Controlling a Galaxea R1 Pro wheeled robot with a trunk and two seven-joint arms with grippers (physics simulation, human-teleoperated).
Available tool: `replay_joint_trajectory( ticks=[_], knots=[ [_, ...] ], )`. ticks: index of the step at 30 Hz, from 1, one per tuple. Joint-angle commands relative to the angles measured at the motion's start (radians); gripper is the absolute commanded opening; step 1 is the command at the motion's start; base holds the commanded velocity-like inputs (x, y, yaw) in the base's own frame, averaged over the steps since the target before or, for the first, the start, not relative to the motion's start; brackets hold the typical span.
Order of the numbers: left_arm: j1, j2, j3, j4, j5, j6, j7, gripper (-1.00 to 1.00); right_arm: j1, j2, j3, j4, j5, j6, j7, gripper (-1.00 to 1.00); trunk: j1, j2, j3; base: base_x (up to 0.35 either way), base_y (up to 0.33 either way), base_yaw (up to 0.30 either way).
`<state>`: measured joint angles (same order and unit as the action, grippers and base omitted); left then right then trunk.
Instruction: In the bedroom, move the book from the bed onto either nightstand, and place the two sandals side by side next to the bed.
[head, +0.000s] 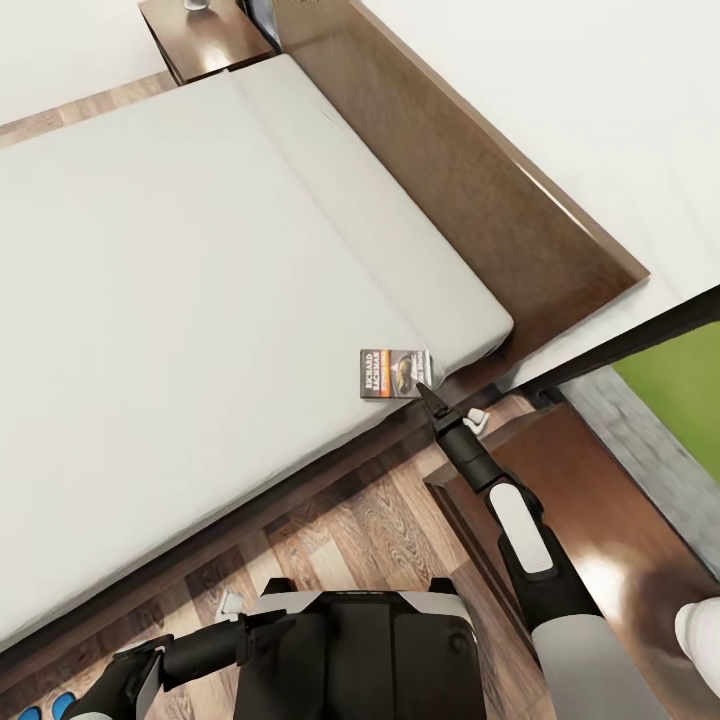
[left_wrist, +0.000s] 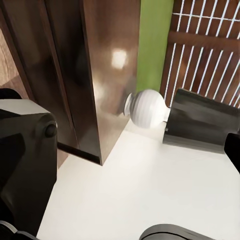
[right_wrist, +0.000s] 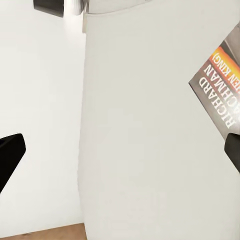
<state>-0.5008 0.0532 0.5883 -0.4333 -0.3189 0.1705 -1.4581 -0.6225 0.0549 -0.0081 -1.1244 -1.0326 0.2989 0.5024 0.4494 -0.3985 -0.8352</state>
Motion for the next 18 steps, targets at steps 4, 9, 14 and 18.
replay_joint_trajectory(
  ticks=[4, 9, 14, 18],
  knots=[
    [-0.001, -0.001, 0.008, -0.001, -0.01, 0.011, -0.007, 1.0, 0.0, 0.0, -0.001, 0.0, -0.01, 0.008, 0.0, 1.0, 0.001, -0.001, -0.001, 0.004, 0.001, 0.0],
    [-0.001, -0.001, 0.008, -0.001, -0.009, 0.011, -0.007, 1.0, 0.0, 0.0, -0.001, 0.0, -0.01, 0.008, 0.0, 1.0, 0.001, -0.001, -0.001, 0.0, 0.0, 0.0],
    [-0.001, -0.001, 0.008, -0.001, -0.009, 0.011, -0.008, 1.0, 0.0, 0.0, -0.001, 0.0, -0.01, 0.008, 0.001, 1.0, 0.001, -0.001, -0.001, 0.0, 0.0, 0.0],
    [-0.001, 0.0, 0.008, -0.001, -0.009, 0.012, -0.008, 1.0, 0.0, 0.0, -0.001, 0.0, -0.01, 0.008, 0.001, 1.0, 0.001, -0.001, -0.001, 0.0, 0.0, 0.0]
  ],
)
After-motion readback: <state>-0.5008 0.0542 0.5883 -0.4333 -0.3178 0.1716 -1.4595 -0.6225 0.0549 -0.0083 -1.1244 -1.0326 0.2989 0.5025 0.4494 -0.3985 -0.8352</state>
